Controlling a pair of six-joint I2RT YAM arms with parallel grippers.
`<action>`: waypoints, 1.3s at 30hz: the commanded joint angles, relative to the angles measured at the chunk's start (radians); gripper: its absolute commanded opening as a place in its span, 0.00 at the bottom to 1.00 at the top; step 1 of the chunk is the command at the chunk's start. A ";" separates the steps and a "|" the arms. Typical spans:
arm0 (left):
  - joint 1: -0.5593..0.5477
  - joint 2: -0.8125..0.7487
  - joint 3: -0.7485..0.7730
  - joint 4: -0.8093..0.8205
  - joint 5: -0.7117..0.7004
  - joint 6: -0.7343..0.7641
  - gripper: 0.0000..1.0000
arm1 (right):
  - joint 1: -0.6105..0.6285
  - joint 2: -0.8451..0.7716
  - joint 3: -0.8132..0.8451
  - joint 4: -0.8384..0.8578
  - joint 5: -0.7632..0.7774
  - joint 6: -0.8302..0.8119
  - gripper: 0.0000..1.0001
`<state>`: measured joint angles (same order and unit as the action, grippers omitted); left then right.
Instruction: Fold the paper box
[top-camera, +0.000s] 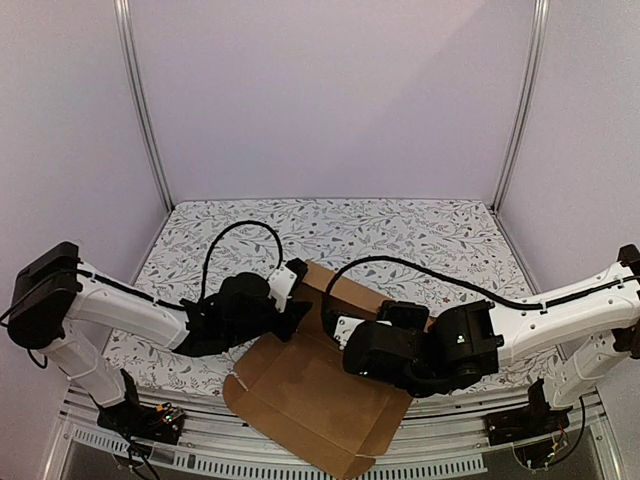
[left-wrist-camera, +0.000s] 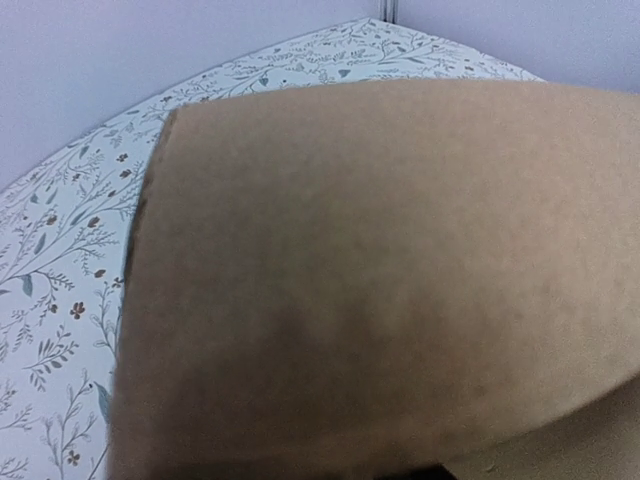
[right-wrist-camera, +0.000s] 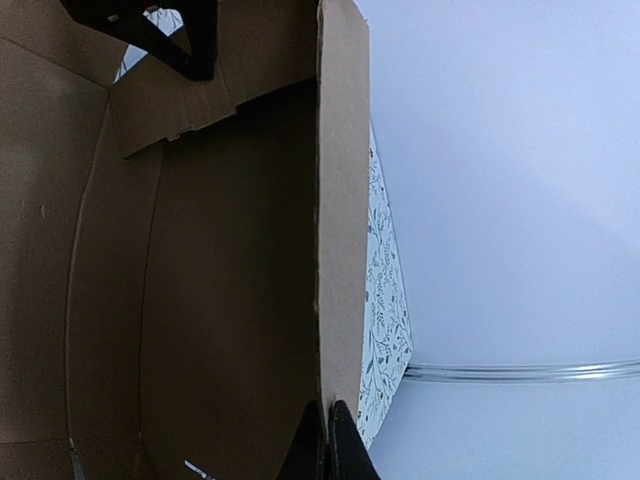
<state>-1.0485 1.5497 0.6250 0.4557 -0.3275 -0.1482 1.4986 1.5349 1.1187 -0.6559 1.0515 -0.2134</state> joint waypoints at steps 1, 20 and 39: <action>-0.016 0.047 -0.009 0.140 0.024 0.030 0.37 | 0.023 0.005 -0.013 0.039 -0.134 0.064 0.00; 0.069 0.184 -0.048 0.315 0.139 -0.045 0.20 | 0.023 -0.047 -0.049 0.071 -0.172 0.113 0.00; 0.074 0.230 -0.051 0.333 0.164 -0.085 0.32 | 0.023 -0.031 -0.065 0.126 -0.188 0.117 0.00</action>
<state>-0.9684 1.7344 0.5888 0.8074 -0.1959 -0.2089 1.5047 1.4914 1.0847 -0.5835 0.9871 -0.1341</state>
